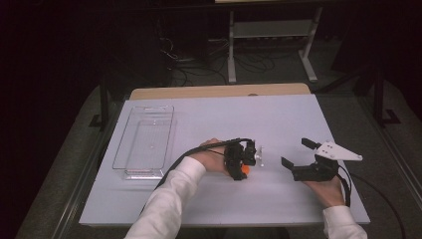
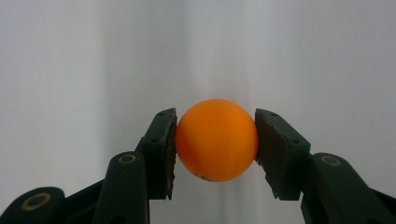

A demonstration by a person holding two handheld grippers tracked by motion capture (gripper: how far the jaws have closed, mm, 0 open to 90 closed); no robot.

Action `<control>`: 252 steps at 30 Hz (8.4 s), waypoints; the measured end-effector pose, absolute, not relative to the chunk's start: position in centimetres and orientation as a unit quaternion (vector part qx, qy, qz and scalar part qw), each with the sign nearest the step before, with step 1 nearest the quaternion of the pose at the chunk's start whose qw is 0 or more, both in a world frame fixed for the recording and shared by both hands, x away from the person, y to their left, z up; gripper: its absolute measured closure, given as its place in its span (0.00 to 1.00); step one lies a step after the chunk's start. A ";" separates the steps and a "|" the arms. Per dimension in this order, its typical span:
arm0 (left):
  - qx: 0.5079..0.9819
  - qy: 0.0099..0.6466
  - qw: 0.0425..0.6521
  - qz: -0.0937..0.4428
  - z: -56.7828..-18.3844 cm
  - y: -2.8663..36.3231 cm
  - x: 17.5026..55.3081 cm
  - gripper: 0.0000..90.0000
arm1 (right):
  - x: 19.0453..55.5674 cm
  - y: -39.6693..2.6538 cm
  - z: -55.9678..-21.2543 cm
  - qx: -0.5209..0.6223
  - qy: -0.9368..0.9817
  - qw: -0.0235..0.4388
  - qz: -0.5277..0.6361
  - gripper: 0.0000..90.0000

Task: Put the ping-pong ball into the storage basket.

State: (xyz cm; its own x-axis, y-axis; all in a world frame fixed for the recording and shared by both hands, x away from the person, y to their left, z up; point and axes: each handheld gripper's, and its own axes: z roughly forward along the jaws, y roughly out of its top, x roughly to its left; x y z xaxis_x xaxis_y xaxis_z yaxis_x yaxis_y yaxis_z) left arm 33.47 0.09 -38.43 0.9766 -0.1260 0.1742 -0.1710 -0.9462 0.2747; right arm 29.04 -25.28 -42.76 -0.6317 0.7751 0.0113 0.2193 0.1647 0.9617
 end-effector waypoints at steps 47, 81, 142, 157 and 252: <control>0.976 -0.041 0.178 0.115 -29.6 5.0 33.3 0.57 | 28.9 -25.2 -42.7 0.347 0.720 0.253 0.545 0.00; 0.977 -0.026 0.166 0.132 -25.5 8.6 33.4 0.57 | 29.0 -25.0 -42.8 0.344 0.725 0.252 0.541 0.00; 0.982 0.061 0.102 0.146 -27.1 17.8 34.3 0.56 | 29.0 -24.9 -42.9 0.346 0.727 0.251 0.537 0.00; 0.981 0.075 0.087 0.155 -26.9 19.9 33.9 0.56 | 29.0 -24.8 -42.9 0.344 0.729 0.252 0.535 0.00; 0.991 0.048 0.071 0.104 -33.5 23.5 35.5 0.56 | 28.7 -24.7 -43.0 0.343 0.736 0.255 0.525 0.00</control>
State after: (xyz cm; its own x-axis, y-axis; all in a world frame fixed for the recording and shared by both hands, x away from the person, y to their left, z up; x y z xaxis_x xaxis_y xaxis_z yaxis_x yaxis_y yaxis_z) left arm 35.52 23.46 -33.53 0.9737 0.1094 0.1997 0.0800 -0.9855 0.1498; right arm 28.74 -24.65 -43.03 -0.6350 0.7723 -0.0158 0.2366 0.2139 0.9478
